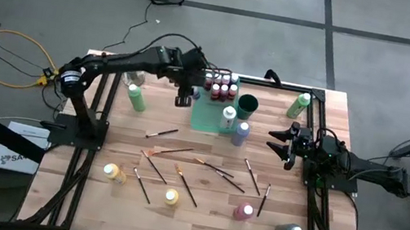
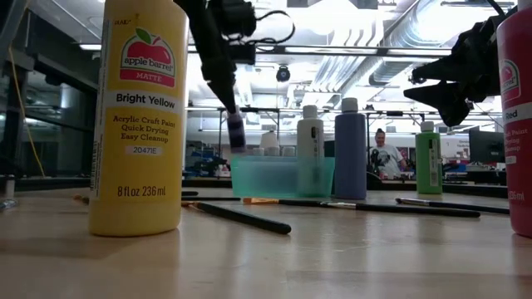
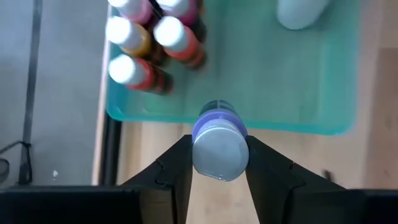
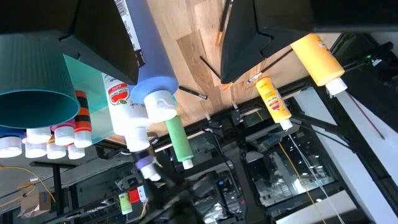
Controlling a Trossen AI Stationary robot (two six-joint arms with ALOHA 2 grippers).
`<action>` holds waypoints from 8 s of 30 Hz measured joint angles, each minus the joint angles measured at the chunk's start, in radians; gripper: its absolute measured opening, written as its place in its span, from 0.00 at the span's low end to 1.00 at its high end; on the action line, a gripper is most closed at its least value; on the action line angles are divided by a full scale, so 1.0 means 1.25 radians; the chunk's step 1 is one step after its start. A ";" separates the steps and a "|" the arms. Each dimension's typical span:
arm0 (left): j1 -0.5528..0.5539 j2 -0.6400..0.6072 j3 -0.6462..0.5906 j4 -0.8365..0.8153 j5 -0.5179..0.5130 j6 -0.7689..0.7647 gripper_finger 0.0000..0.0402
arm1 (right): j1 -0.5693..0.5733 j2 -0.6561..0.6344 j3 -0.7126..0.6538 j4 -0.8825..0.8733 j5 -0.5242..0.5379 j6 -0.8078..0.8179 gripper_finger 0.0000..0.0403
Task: Pick & Place Paint Supplies
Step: Put the purple paint bottle into the green bin, then put the left light green paint bottle into the green bin
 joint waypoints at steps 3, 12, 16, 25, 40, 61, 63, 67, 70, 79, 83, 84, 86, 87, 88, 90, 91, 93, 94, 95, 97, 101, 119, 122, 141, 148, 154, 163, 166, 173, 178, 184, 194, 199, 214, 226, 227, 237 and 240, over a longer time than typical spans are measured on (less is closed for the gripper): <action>0.022 0.029 0.000 0.044 0.020 0.033 0.30 | 0.000 0.000 0.000 0.000 0.000 0.000 0.55; 0.042 0.109 0.000 0.108 0.040 0.043 0.30 | 0.000 0.000 0.000 0.000 0.000 0.000 0.55; 0.047 0.136 -0.001 0.121 0.024 0.022 0.30 | 0.000 0.000 0.000 0.000 0.000 0.000 0.55; 0.047 0.207 0.076 0.118 0.017 -0.013 0.30 | 0.000 0.000 0.000 0.000 0.000 0.000 0.55; 0.049 0.323 0.241 -0.007 0.001 -0.063 0.31 | 0.000 0.000 0.000 0.000 0.000 0.000 0.55; 0.052 0.327 0.237 -0.013 0.002 -0.081 0.55 | 0.000 0.000 0.000 0.000 0.000 0.000 0.55; 0.052 0.321 0.237 -0.014 0.002 -0.081 0.55 | 0.000 0.000 0.000 0.000 0.000 0.000 0.55; 0.052 0.293 0.237 -0.011 0.001 -0.081 0.55 | 0.000 0.000 0.000 0.000 0.000 0.000 0.55; 0.051 0.269 0.237 -0.012 -0.002 -0.081 0.56 | 0.000 0.000 0.000 0.000 0.000 0.000 0.55; 0.041 0.185 0.238 -0.052 0.018 -0.083 0.56 | 0.000 0.000 0.000 0.000 0.000 0.000 0.55; 0.041 0.151 0.238 -0.086 0.019 -0.115 0.56 | 0.000 0.000 0.000 0.000 0.000 0.000 0.55; 0.041 0.143 0.238 -0.096 0.019 -0.125 0.56 | 0.000 0.000 0.000 0.000 0.000 0.000 0.55; 0.041 0.130 0.238 -0.119 0.019 -0.143 0.56 | 0.000 0.000 0.000 0.000 0.000 0.000 0.55; 0.042 0.123 0.238 -0.131 0.019 -0.152 0.56 | 0.000 0.000 0.000 0.000 0.000 0.000 0.55; 0.042 0.115 0.238 -0.145 0.019 -0.162 0.56 | 0.000 0.000 0.000 0.000 0.000 0.000 0.55; 0.042 0.103 0.239 -0.176 0.019 -0.170 0.56 | 0.000 0.000 0.000 0.000 0.000 0.000 0.55; 0.046 0.098 0.239 -0.199 0.020 -0.171 0.56 | 0.000 0.000 0.000 0.000 0.000 0.000 0.55; 0.052 0.089 0.239 -0.249 0.027 -0.172 0.56 | 0.000 0.000 0.000 0.000 0.000 0.000 0.55; 0.052 0.088 0.239 -0.267 0.030 -0.174 0.56 | 0.000 0.000 0.000 0.000 0.000 0.000 0.55; 0.053 0.087 0.239 -0.281 0.034 -0.179 0.56 | 0.000 0.000 0.000 0.000 0.000 0.000 0.55; 0.054 0.083 0.238 -0.307 0.042 -0.182 0.56 | 0.000 0.000 0.000 0.000 0.000 0.000 0.55; 0.052 0.067 0.238 -0.302 0.047 -0.168 0.56 | 0.000 0.000 0.000 0.000 0.000 0.000 0.55; 0.058 -0.200 -0.118 -0.176 0.058 -0.226 0.56 | 0.000 0.000 0.000 0.000 0.001 0.000 0.55; 0.058 -0.254 -0.171 -0.175 0.046 -0.277 0.56 | 0.000 0.000 0.000 0.000 0.001 0.000 0.55; 0.058 -0.541 -0.338 -0.285 -0.146 -0.702 0.56 | 0.000 0.000 0.000 0.000 0.000 0.000 0.55; 0.058 -0.524 -0.375 -0.298 -0.179 -0.759 0.56 | 0.000 0.000 0.000 0.000 0.000 0.000 0.55; 0.060 -0.512 -0.410 -0.263 -0.194 -0.754 0.56 | 0.000 0.000 0.000 0.000 0.000 0.000 0.55; 0.127 -0.461 -0.411 -0.262 -0.153 -0.704 0.56 | 0.000 0.000 0.000 0.000 0.000 0.000 0.55; 0.127 -0.460 -0.411 -0.243 -0.147 -0.689 0.56 | 0.000 0.000 0.000 0.000 0.000 0.000 0.55; 0.127 -0.460 -0.411 -0.221 -0.143 -0.683 0.56 | 0.000 0.000 0.000 0.000 0.000 0.000 0.55; 0.127 -0.458 -0.411 -0.223 -0.141 -0.681 0.55 | 0.000 0.000 0.000 0.000 0.000 0.000 0.55; 0.128 -0.443 -0.411 -0.225 -0.141 -0.681 0.45 | 0.000 0.000 0.000 0.000 0.000 0.000 0.55; 0.128 -0.443 -0.410 -0.238 -0.142 -0.681 0.31 | 0.000 0.000 0.000 0.000 0.000 0.000 0.55; 0.127 -0.443 -0.410 -0.236 -0.143 -0.671 0.31 | 0.000 0.000 0.000 0.000 0.000 0.000 0.55; 0.126 -0.436 -0.320 -0.154 -0.081 -0.536 0.29 | 0.000 0.000 0.000 0.000 0.000 0.000 0.55; 0.104 -0.260 -0.125 -0.117 -0.032 -0.415 0.29 | 0.000 0.000 0.000 0.000 0.000 0.000 0.55; 0.099 -0.245 -0.103 -0.119 -0.032 -0.406 0.29 | 0.000 0.000 0.000 0.000 0.000 0.000 0.55; 0.029 -0.076 0.120 -0.125 -0.012 -0.304 0.29 | 0.000 0.000 0.000 0.000 0.000 0.000 0.55; 0.007 -0.028 0.174 -0.123 -0.003 -0.282 0.29 | 0.000 0.000 0.000 0.000 0.000 0.000 0.55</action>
